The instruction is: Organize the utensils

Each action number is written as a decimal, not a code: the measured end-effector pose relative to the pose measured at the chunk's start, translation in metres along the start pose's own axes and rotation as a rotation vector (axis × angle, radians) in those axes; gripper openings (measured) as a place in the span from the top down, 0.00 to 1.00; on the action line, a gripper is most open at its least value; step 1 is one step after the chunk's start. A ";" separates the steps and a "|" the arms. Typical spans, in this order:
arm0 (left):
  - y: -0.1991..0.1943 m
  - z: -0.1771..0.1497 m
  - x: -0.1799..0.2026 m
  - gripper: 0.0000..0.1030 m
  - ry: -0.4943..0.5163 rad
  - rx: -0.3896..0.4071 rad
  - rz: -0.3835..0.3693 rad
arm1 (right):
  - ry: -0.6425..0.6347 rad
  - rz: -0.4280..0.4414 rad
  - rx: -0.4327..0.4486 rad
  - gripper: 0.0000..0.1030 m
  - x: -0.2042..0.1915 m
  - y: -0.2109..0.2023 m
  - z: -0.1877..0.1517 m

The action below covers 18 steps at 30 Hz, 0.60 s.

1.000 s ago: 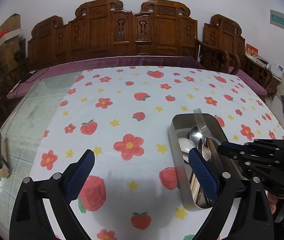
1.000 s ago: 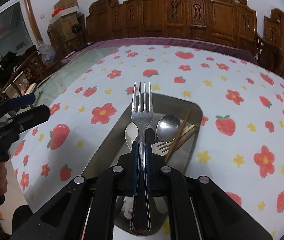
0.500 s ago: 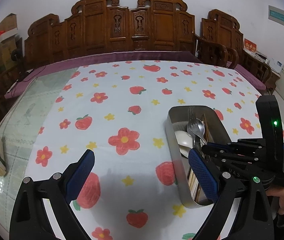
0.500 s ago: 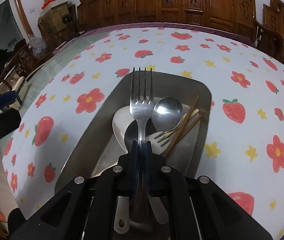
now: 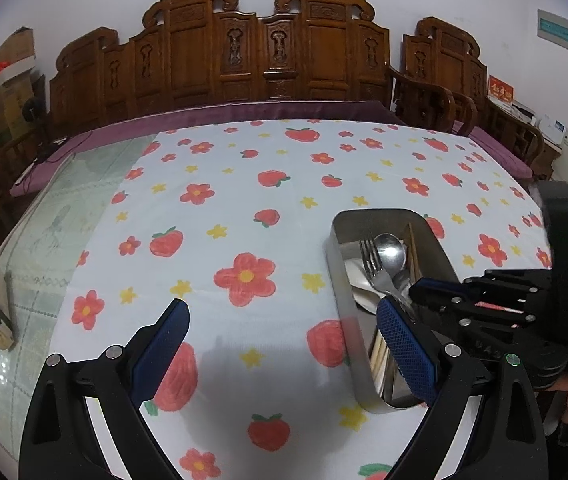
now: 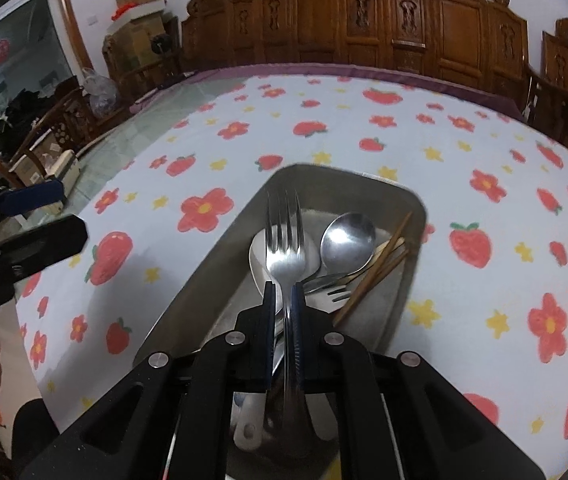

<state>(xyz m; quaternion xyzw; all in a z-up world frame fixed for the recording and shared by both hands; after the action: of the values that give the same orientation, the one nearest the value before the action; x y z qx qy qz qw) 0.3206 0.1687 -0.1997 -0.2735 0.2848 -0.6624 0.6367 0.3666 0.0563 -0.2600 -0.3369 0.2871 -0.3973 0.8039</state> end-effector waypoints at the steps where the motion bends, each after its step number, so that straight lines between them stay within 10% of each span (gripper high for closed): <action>1: -0.001 0.000 0.001 0.12 0.002 0.002 0.000 | -0.001 0.002 0.010 0.90 0.001 -0.005 0.001; 7: -0.015 0.004 0.023 0.12 0.011 0.023 -0.004 | -0.004 -0.002 0.094 0.90 0.012 -0.052 0.003; 18: -0.046 0.016 0.079 0.07 0.028 0.066 -0.003 | 0.072 -0.085 0.238 0.43 0.053 -0.145 -0.016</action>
<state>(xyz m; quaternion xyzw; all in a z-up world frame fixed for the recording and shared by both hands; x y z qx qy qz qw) 0.2980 0.0905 -0.1555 -0.2434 0.2713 -0.6762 0.6403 0.3184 -0.0592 -0.1687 -0.2365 0.2523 -0.4739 0.8098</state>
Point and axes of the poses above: each gripper's, at about its wrist camera, not at the fingertips, and y roughly the way its jaws point, x to its right, z to its top, the point moved 9 cm from there along y, roughly the way its jaws point
